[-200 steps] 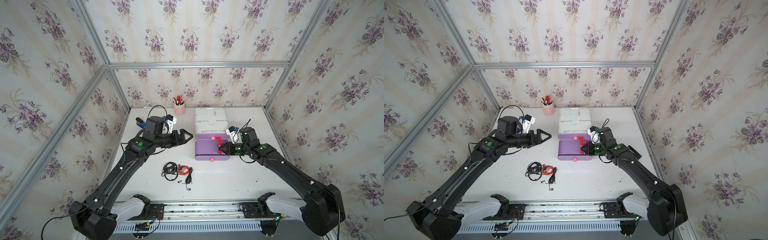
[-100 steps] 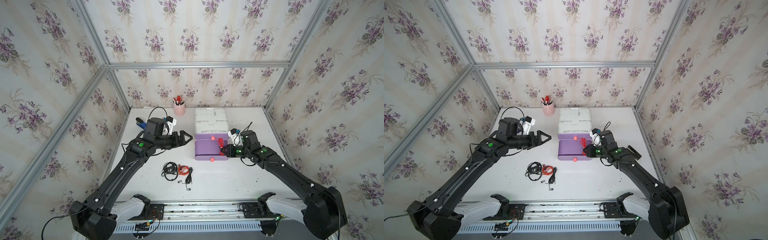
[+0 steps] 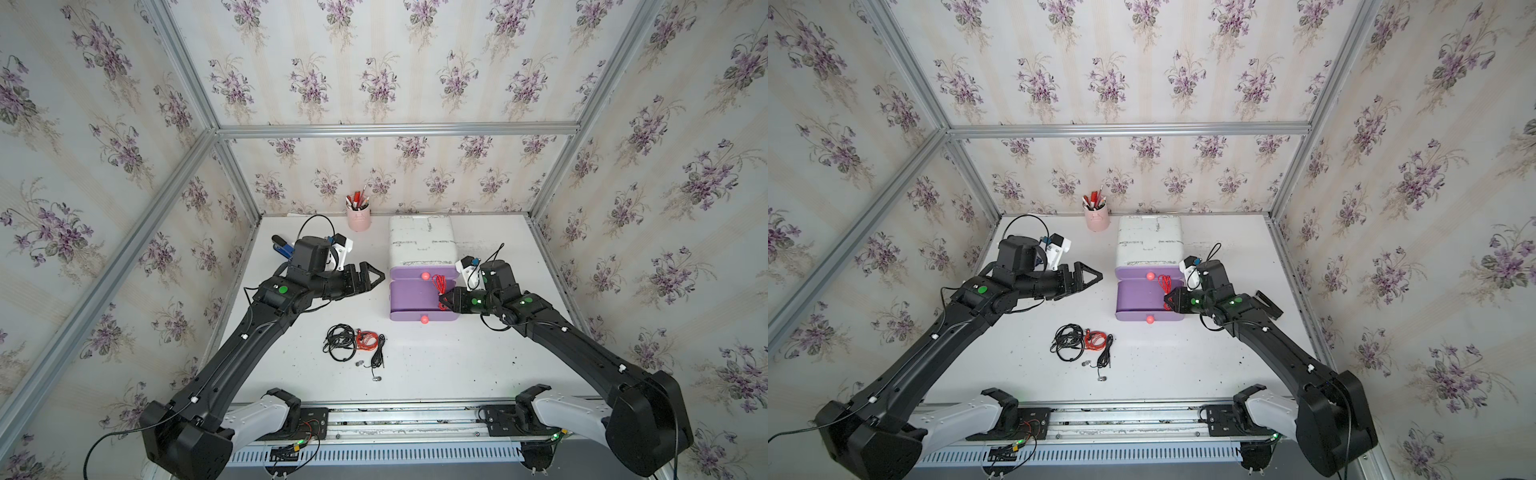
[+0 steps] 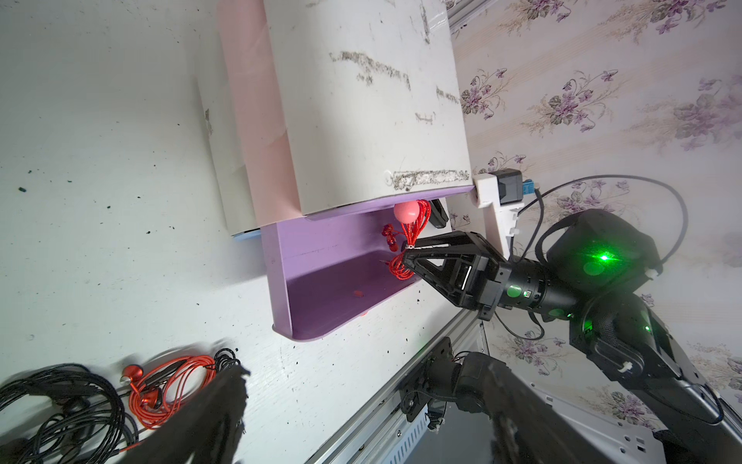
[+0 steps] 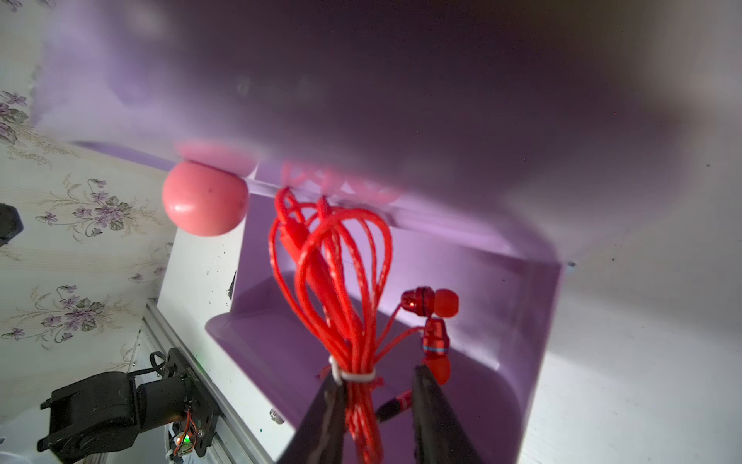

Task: Place the wired earphones into the drawer by color
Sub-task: Place the wired earphones in the drawer.

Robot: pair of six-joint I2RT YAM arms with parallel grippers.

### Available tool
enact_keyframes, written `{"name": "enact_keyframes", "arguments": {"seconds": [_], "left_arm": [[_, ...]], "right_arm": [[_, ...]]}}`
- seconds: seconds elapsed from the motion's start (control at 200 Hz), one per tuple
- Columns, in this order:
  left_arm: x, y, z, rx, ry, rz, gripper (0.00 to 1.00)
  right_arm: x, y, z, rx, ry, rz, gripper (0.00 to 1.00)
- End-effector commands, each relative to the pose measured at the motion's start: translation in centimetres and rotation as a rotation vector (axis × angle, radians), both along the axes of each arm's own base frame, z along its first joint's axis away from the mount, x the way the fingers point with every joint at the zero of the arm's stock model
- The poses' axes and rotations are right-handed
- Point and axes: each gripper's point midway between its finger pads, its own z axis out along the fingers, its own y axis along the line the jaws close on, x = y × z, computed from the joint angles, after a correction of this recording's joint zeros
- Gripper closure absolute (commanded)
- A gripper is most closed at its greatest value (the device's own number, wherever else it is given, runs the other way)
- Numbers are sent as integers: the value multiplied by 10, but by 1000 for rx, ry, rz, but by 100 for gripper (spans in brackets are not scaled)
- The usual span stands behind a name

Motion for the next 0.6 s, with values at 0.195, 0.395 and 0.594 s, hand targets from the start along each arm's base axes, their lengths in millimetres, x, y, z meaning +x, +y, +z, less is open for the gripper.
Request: {"name": "enact_keyframes", "arguments": {"seconds": [0.195,0.395,0.594], "left_arm": [[1,-1,6,-7,-30,-10,5],[1,-1,5,-6,-28,-11,5],[-5,2,0,13,-3,-14,5]], "right_arm": [[-10,-4,4,-18,-2,14,55],[-7,-7,12,-28,-31,11,53],[-2,-2,40,3,-87,22,53]]}}
